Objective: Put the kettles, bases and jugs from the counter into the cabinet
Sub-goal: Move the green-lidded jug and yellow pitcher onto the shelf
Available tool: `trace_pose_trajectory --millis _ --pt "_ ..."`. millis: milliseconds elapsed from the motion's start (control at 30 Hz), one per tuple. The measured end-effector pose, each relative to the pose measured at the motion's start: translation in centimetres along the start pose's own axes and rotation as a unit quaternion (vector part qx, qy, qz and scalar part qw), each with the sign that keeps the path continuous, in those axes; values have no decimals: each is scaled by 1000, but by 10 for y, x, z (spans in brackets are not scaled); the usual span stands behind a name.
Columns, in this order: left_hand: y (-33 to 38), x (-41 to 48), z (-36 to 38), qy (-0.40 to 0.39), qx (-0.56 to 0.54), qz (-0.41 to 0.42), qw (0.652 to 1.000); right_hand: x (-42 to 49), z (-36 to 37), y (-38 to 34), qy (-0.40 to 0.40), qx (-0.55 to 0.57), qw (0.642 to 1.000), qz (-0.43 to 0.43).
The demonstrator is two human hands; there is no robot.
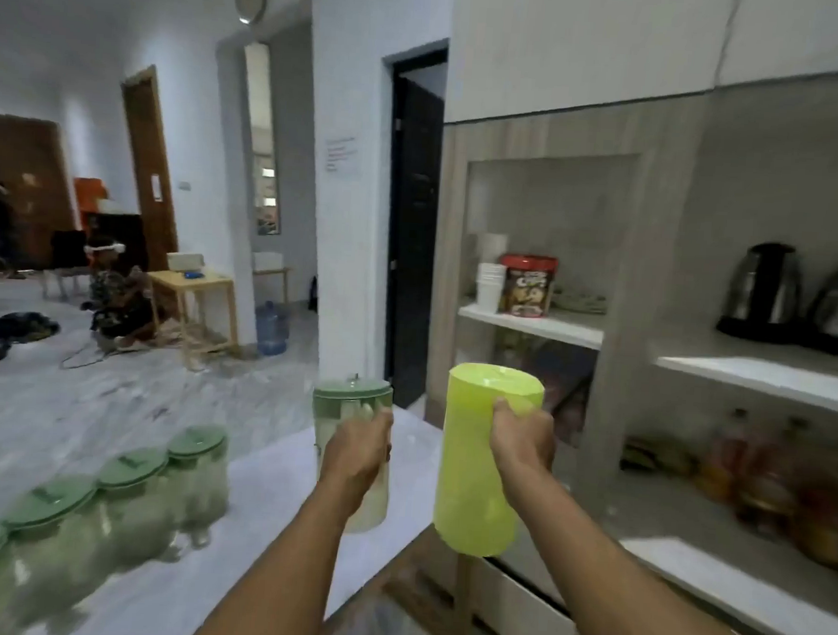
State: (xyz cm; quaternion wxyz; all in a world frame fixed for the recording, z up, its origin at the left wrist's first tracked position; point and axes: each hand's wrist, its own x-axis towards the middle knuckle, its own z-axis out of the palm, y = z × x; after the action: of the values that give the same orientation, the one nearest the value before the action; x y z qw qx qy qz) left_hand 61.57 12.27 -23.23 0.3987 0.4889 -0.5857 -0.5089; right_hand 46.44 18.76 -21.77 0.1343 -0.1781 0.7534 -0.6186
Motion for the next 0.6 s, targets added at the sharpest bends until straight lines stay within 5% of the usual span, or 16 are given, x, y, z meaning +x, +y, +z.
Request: trace_pose_trajectory --millis 300,600 --pt "154 -27 272 -189 -63 147 969 160 -251 -61 240 30 966 -95" --pt "238 8 485 -242 -94 148 954 329 -377 -83 275 29 949 -149"
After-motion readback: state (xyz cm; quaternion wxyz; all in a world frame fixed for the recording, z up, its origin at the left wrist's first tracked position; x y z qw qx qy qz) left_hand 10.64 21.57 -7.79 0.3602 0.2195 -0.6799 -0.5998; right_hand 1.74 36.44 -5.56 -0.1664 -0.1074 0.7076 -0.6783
